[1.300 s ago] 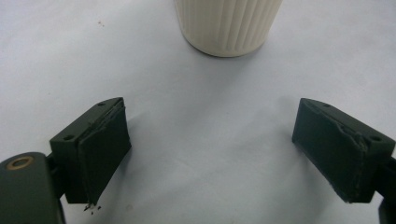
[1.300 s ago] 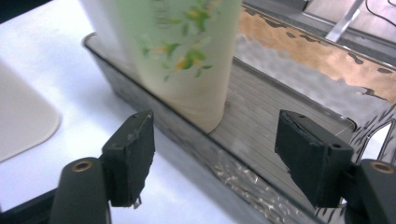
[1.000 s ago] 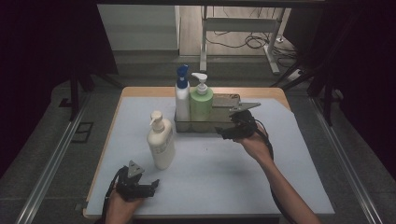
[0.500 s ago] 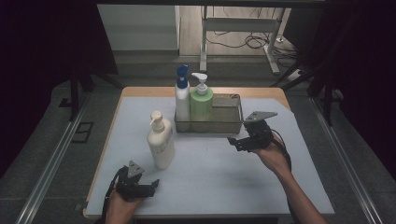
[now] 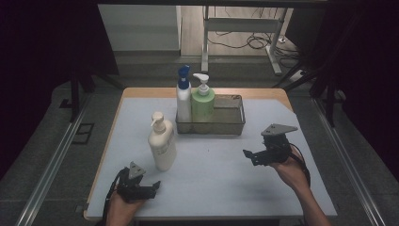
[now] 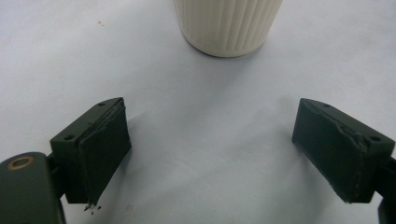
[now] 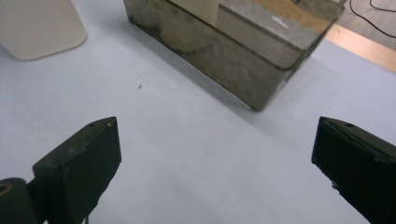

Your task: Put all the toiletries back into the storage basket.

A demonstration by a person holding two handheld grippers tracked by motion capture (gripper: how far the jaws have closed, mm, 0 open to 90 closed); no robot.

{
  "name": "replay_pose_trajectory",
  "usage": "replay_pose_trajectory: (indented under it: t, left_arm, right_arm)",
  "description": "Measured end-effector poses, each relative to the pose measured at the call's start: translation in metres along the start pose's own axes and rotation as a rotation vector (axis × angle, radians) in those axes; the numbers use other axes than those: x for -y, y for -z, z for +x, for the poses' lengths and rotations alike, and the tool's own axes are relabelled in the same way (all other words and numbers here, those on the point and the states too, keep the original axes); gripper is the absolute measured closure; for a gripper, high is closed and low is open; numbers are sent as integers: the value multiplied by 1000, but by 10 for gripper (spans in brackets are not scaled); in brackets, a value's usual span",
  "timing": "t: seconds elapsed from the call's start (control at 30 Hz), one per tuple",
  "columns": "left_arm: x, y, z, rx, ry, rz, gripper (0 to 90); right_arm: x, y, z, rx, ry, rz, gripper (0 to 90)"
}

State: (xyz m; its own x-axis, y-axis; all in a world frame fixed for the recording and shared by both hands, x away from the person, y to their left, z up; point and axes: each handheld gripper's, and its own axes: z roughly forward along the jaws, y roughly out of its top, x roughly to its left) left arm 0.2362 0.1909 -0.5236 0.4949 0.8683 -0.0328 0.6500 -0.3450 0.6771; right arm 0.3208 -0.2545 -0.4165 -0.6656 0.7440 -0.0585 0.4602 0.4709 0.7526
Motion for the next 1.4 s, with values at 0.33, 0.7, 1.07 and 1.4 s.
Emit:
replay_pose_trajectory:
  t: [0.33, 0.7, 1.07, 1.4]
  left_arm:
    - [0, 0, 0, 0, 3, -3, 107]
    - [0, 0, 0, 0, 0, 0, 110]
    - [0, 2, 2, -4, 11, -4, 161]
    - [-2, 5, 4, -11, 18, 2, 225]
  right_arm:
    - [40, 6, -6, 27, -52, 18, 0]
    - [75, -3, -1, 39, -92, 41, 0]
    - [105, -21, -1, 37, -124, 88, 0]
    - [114, -28, -1, 34, -123, 102, 0]
